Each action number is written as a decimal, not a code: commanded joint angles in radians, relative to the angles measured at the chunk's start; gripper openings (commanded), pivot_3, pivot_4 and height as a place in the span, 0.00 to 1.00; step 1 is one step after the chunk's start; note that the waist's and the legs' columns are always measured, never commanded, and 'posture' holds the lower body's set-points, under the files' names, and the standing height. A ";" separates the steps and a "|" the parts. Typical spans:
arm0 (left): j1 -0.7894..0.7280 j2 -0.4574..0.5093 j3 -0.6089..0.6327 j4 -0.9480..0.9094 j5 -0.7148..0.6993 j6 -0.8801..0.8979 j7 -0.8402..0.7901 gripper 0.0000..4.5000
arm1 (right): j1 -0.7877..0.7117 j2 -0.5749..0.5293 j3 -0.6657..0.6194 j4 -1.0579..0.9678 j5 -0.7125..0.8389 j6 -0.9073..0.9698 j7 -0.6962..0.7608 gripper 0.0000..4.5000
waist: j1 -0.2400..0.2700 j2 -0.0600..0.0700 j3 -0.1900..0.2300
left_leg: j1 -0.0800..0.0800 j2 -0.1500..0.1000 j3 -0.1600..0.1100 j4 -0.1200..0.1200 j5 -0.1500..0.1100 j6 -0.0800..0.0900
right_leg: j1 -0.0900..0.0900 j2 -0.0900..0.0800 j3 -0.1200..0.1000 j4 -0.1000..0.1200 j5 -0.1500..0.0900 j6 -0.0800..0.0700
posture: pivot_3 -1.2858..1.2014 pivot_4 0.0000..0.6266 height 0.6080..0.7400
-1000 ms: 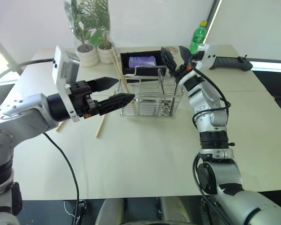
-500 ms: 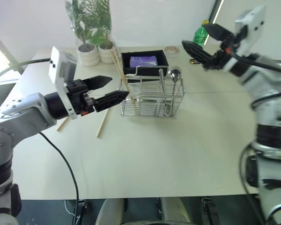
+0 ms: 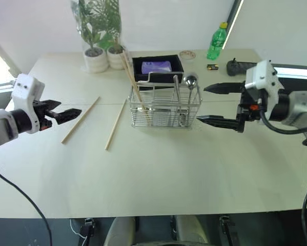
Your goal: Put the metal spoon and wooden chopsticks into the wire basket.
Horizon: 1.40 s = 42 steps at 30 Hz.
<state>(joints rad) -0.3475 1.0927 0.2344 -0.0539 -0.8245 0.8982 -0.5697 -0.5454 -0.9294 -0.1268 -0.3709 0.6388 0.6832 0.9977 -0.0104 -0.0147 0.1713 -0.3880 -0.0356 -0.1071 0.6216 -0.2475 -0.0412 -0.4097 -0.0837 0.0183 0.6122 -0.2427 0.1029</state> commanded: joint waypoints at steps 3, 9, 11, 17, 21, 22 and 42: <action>-0.053 -0.047 -0.095 0.119 0.160 -0.095 -0.092 1.00 | 0.024 0.034 -0.028 -0.047 0.010 0.009 -0.070 0.98 | 0.002 0.000 0.000 | -0.001 0.000 -0.001 0.000 0.000 0.000 | 0.000 -0.001 -0.001 0.000 0.000 0.000 | 0.52 0.24 0.82; -0.198 -0.127 -0.213 0.365 0.337 -0.194 -0.174 1.00 | 0.058 0.065 -0.044 -0.090 0.022 0.029 -0.148 0.98 | 0.001 -0.002 -0.001 | -0.001 -0.001 -0.001 0.001 0.000 0.000 | -0.001 -0.001 -0.001 0.000 0.000 0.001 | 0.52 0.24 0.82; -0.251 -0.149 -0.239 0.456 0.383 -0.222 -0.208 1.00 | 0.069 0.074 -0.053 -0.108 0.026 0.041 -0.177 0.98 | 0.000 -0.002 -0.001 | -0.001 -0.001 -0.001 0.001 0.000 0.000 | -0.001 -0.001 -0.002 0.000 0.001 0.001 | 0.52 0.24 0.82; -0.482 -0.223 -0.344 0.822 0.570 -0.358 -0.317 1.00 | 0.139 0.064 -0.101 -0.175 0.045 0.066 -0.213 0.98 | 0.001 -0.004 -0.001 | -0.002 -0.002 -0.001 0.001 0.000 0.000 | -0.001 0.000 -0.002 0.001 0.003 0.005 | 0.52 0.24 0.82; -0.671 -0.269 -0.392 1.072 0.682 -0.427 -0.385 1.00 | 0.176 0.074 -0.125 -0.208 0.056 0.080 -0.250 0.98 | 0.000 -0.005 -0.001 | -0.003 -0.002 -0.002 0.003 0.000 0.000 | 0.000 0.000 -0.003 0.002 0.003 0.006 | 0.52 0.24 0.82; -0.709 -0.280 -0.402 1.123 0.709 -0.436 -0.394 1.00 | 0.184 0.079 -0.129 -0.217 0.059 0.082 -0.264 0.98 | 0.000 -0.006 -0.001 | -0.003 -0.002 -0.002 0.003 0.000 0.000 | 0.000 0.000 -0.003 0.001 0.003 0.006 | 0.52 0.24 0.82; -0.848 -0.416 -0.417 1.386 0.973 -0.530 -0.346 1.00 | 0.235 0.084 -0.218 -0.290 0.156 0.147 -0.416 0.98 | 0.000 -0.007 -0.001 | -0.003 -0.001 -0.003 0.006 0.000 0.000 | 0.001 0.001 -0.003 0.003 0.005 0.009 | 0.52 0.24 0.82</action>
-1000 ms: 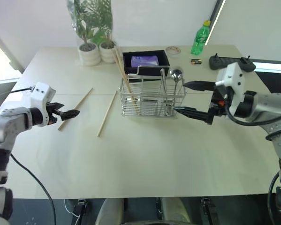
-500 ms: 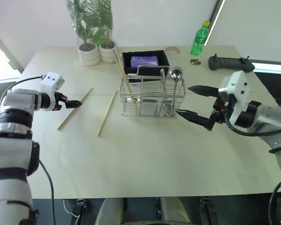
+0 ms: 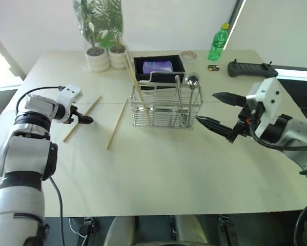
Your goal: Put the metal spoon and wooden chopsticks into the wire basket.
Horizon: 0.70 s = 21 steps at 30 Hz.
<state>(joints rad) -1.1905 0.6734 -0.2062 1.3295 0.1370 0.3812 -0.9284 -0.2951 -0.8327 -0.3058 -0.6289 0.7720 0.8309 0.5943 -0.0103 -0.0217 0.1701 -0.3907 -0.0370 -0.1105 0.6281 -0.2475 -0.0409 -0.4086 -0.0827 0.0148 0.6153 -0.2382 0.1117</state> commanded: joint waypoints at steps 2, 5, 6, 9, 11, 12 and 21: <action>-0.004 -0.001 0.038 0.005 0.011 -0.012 0.026 0.95 | -0.016 -0.016 -0.039 -0.031 0.025 0.000 -0.014 0.99 | 0.000 0.000 0.000 | 0.000 0.000 0.000 0.000 0.000 0.000 | 0.000 0.000 0.000 0.000 0.000 0.000 | 0.52 0.24 0.82; 0.000 -0.005 0.055 0.008 0.014 -0.012 0.035 0.72 | -0.021 -0.018 -0.040 -0.027 0.032 0.001 -0.019 1.00 | -0.001 0.000 0.000 | 0.000 0.000 0.000 0.000 0.000 0.000 | 0.000 0.000 0.000 0.000 0.000 0.000 | 0.52 0.24 0.82; 0.000 -0.006 0.058 0.008 0.016 -0.013 0.035 0.61 | -0.022 -0.019 -0.041 -0.026 0.035 0.001 -0.021 1.00 | -0.001 0.000 0.000 | 0.000 0.000 0.000 0.000 0.000 0.000 | 0.000 0.000 0.000 0.000 0.000 0.000 | 0.52 0.24 0.82; 0.002 -0.008 0.067 0.007 0.016 -0.011 0.036 0.27 | -0.021 -0.022 -0.042 -0.027 0.040 0.001 -0.023 1.00 | -0.001 0.000 0.000 | 0.000 0.000 0.000 0.000 0.000 0.000 | 0.000 0.000 0.000 0.000 0.000 0.000 | 0.52 0.24 0.82; 0.002 -0.009 0.075 0.007 0.012 -0.007 0.035 0.05 | -0.020 -0.024 -0.042 -0.027 0.043 -0.001 -0.025 1.00 | -0.002 0.000 0.000 | 0.000 0.000 0.000 0.000 0.000 0.000 | 0.000 0.000 0.000 0.001 0.000 0.000 | 0.52 0.24 0.82; 0.003 -0.010 0.078 0.007 0.012 -0.005 0.034 0.01 | -0.020 -0.025 -0.042 -0.026 0.044 -0.001 -0.025 1.00 | -0.002 0.000 0.000 | 0.000 0.000 0.000 0.000 0.000 0.000 | 0.000 0.000 0.000 0.001 0.000 0.000 | 0.52 0.24 0.82; 0.019 -0.005 0.099 0.005 0.011 0.012 0.032 0.01 | -0.035 -0.028 -0.029 -0.013 0.041 -0.006 -0.021 1.00 | -0.002 0.000 0.000 | 0.000 0.000 0.000 0.001 0.000 0.000 | 0.000 0.000 0.000 0.001 0.000 0.000 | 0.52 0.24 0.82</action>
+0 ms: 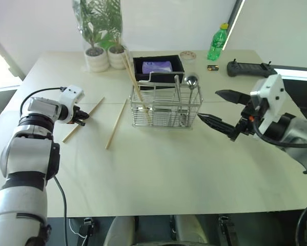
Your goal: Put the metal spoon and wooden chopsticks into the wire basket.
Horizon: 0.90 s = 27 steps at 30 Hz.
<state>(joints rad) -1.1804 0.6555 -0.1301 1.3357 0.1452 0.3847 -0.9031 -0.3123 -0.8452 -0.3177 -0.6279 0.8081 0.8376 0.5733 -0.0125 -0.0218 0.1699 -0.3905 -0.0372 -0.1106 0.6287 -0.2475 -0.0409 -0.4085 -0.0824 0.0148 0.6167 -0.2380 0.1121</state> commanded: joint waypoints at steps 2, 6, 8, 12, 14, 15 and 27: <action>0.007 0.020 0.042 -0.004 -0.010 0.011 0.022 0.01 | -0.020 -0.015 -0.013 -0.011 0.001 -0.015 0.001 1.00 | 0.000 0.000 0.000 | 0.000 0.000 0.000 0.000 0.000 0.000 | 0.000 0.000 0.000 0.000 0.000 0.000 | 0.52 0.24 0.82; -0.008 0.051 0.134 -0.026 -0.076 0.000 0.056 0.01 | -0.024 -0.012 -0.008 -0.005 -0.002 -0.018 0.005 1.00 | -0.001 0.000 0.000 | 0.000 0.000 0.000 0.000 0.000 0.000 | 0.000 0.000 0.000 0.000 0.000 0.000 | 0.52 0.24 0.82; -0.012 0.067 0.192 -0.046 -0.118 -0.007 0.077 0.01 | -0.023 -0.012 -0.005 -0.001 -0.005 -0.021 0.008 1.00 | -0.002 0.000 0.000 | 0.000 0.000 0.000 0.000 0.000 0.000 | 0.000 0.000 0.000 0.000 0.000 0.000 | 0.52 0.24 0.82; 0.004 0.080 0.286 -0.131 -0.206 -0.021 0.073 0.01 | -0.018 -0.023 0.005 0.009 -0.017 -0.028 0.036 1.00 | 0.001 0.000 0.000 | 0.000 0.000 0.000 0.000 0.000 0.000 | 0.000 0.000 0.000 0.000 0.000 0.000 | 0.52 0.24 0.82; 0.031 0.074 0.345 -0.236 -0.273 -0.018 0.062 0.01 | -0.015 -0.037 0.003 0.016 -0.018 -0.032 0.061 1.00 | 0.002 0.000 0.000 | 0.000 0.000 0.000 0.001 0.000 0.000 | 0.001 0.000 0.000 0.000 0.000 0.000 | 0.52 0.24 0.82; 0.050 0.065 0.382 -0.319 -0.318 -0.002 0.062 0.01 | -0.013 -0.046 -0.001 0.019 -0.014 -0.032 0.076 1.00 | 0.002 0.000 0.000 | 0.000 0.000 0.000 0.001 0.000 0.000 | 0.001 0.000 0.000 0.000 0.000 0.001 | 0.52 0.24 0.82; 0.026 -0.137 0.468 -1.067 -0.640 0.234 0.236 0.01 | 0.001 -0.082 -0.011 0.050 -0.036 -0.051 0.125 1.00 | 0.002 0.000 -0.001 | 0.001 0.000 -0.001 0.002 0.000 0.000 | 0.002 -0.001 0.001 0.000 0.001 0.001 | 0.52 0.24 0.82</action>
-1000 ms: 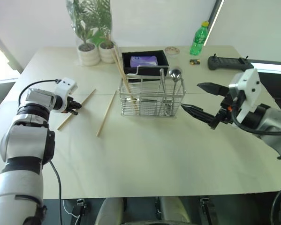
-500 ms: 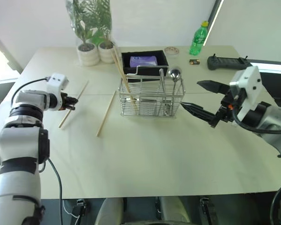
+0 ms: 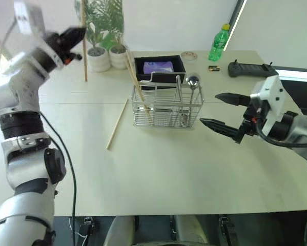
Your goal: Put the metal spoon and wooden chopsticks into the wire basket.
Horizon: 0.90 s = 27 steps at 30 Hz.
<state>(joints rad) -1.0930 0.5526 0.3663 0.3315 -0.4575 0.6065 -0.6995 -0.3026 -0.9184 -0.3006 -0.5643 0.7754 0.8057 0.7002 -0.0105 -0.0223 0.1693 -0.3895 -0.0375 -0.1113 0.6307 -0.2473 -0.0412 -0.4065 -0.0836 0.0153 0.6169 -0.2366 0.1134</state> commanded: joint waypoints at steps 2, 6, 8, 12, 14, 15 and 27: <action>-0.089 -0.090 -0.071 -0.076 -0.042 0.008 0.036 0.01 | -0.008 -0.001 -0.029 -0.018 -0.005 -0.020 -0.012 1.00 | 0.003 0.000 0.000 | 0.001 0.000 0.000 0.000 0.000 0.000 | 0.001 0.000 0.000 0.000 0.000 0.000 | 0.52 0.24 0.82; -0.088 -0.173 -0.109 -0.073 -0.048 -0.009 0.052 0.01 | 0.003 0.005 -0.040 -0.031 -0.002 -0.019 -0.030 1.00 | 0.000 0.000 0.000 | 0.001 -0.001 0.001 0.001 0.000 0.000 | 0.002 0.000 0.000 0.000 0.000 0.000 | 0.52 0.24 0.82; -0.073 -0.220 -0.117 -0.080 -0.054 -0.017 0.076 0.01 | 0.013 0.007 -0.052 -0.042 0.005 -0.016 -0.040 1.00 | -0.004 0.000 0.000 | 0.001 0.000 0.001 0.000 0.000 0.000 | 0.001 0.001 0.000 0.000 0.000 0.000 | 0.52 0.24 0.82; -0.008 -0.298 -0.167 -0.112 -0.028 -0.063 0.097 0.01 | 0.026 0.007 -0.080 -0.059 0.023 -0.001 -0.065 1.00 | -0.002 0.001 -0.001 | 0.001 0.000 0.001 0.000 0.000 0.000 | 0.001 0.001 0.001 0.000 0.000 0.000 | 0.52 0.24 0.82; 0.026 -0.324 -0.186 -0.111 -0.016 -0.088 0.107 0.01 | 0.037 0.003 -0.098 -0.069 0.034 0.009 -0.075 1.00 | 0.001 0.001 -0.001 | 0.001 0.000 0.001 0.000 0.000 0.000 | 0.001 0.001 0.001 0.000 0.000 0.000 | 0.52 0.24 0.82; 0.036 -0.333 -0.191 -0.107 -0.011 -0.098 0.117 0.01 | 0.042 0.002 -0.105 -0.073 0.038 0.013 -0.079 1.00 | 0.002 0.001 -0.001 | 0.001 0.000 0.001 0.000 0.000 0.000 | 0.002 0.001 0.001 -0.001 0.000 0.000 | 0.52 0.24 0.82; 0.076 -0.375 -0.203 -0.100 -0.014 -0.118 0.143 0.62 | 0.061 0.001 -0.131 -0.090 0.053 0.027 -0.118 1.00 | 0.002 0.001 -0.001 | 0.001 0.000 0.001 0.000 0.000 0.000 | 0.002 0.001 0.001 -0.001 0.000 0.000 | 0.52 0.24 0.82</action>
<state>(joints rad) -1.0122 0.1755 0.1661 0.2713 -0.4506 0.4934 -0.5494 -0.2414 -0.9133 -0.4000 -0.6270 0.8183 0.8396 0.5877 -0.0081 -0.0215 0.1687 -0.3885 -0.0377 -0.1101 0.6311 -0.2473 -0.0411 -0.4049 -0.0825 0.0162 0.6157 -0.2365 0.1136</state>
